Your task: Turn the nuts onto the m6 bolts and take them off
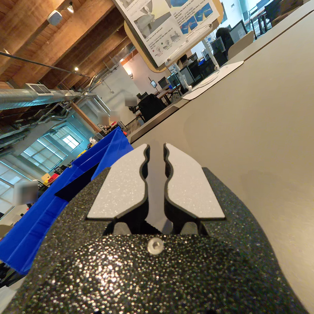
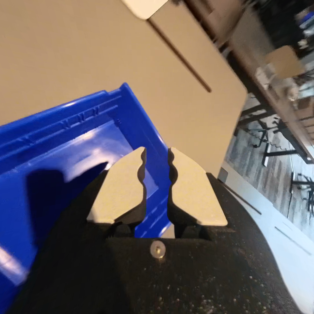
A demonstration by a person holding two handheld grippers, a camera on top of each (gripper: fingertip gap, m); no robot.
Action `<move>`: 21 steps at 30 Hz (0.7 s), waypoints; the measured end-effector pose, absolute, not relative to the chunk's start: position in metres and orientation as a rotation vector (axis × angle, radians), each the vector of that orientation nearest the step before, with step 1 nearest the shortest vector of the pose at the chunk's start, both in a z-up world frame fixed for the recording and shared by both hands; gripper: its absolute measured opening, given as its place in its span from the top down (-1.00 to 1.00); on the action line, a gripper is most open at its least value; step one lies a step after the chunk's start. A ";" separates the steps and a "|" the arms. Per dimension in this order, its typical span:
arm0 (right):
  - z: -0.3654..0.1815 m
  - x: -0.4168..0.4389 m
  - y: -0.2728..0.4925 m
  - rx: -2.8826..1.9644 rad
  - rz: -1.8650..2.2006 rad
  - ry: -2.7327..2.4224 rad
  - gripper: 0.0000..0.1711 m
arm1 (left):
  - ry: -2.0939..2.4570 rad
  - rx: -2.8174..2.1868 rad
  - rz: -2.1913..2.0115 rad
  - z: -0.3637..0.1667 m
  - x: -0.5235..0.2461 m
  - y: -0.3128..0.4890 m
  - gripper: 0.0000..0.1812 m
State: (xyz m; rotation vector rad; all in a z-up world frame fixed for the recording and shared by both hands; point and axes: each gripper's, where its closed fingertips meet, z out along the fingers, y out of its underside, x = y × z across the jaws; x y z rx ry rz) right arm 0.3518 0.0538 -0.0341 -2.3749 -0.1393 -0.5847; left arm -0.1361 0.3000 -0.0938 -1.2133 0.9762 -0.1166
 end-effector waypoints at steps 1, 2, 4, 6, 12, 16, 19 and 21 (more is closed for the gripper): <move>-0.028 0.348 0.033 -2.347 -0.587 -0.057 0.68 | 0.985 -1.221 -0.107 -0.095 -0.135 0.301 0.84; -0.027 0.342 0.011 -2.344 -0.555 0.031 0.61 | 0.994 -1.227 -0.098 -0.097 -0.134 0.302 0.84; -0.043 0.325 -0.033 -2.394 -0.436 0.190 0.40 | 1.007 -1.229 -0.084 -0.099 -0.132 0.302 0.84; -0.059 0.314 -0.072 -2.425 -0.411 0.302 0.28 | 1.011 -1.229 -0.087 -0.099 -0.130 0.303 0.84; -0.102 0.286 -0.126 -2.515 -0.240 0.427 0.42 | 1.017 -1.233 -0.098 -0.100 -0.122 0.309 0.86; -0.122 0.287 -0.124 -2.575 -0.244 0.406 0.68 | 1.055 -1.227 -0.086 -0.104 -0.115 0.310 0.86; -0.121 0.303 -0.120 -2.561 -0.283 0.422 0.86 | 1.074 -1.208 -0.077 -0.105 -0.114 0.307 0.86; -0.121 0.313 -0.111 -2.532 -0.244 0.410 0.89 | 1.077 -1.206 -0.075 -0.105 -0.114 0.306 0.86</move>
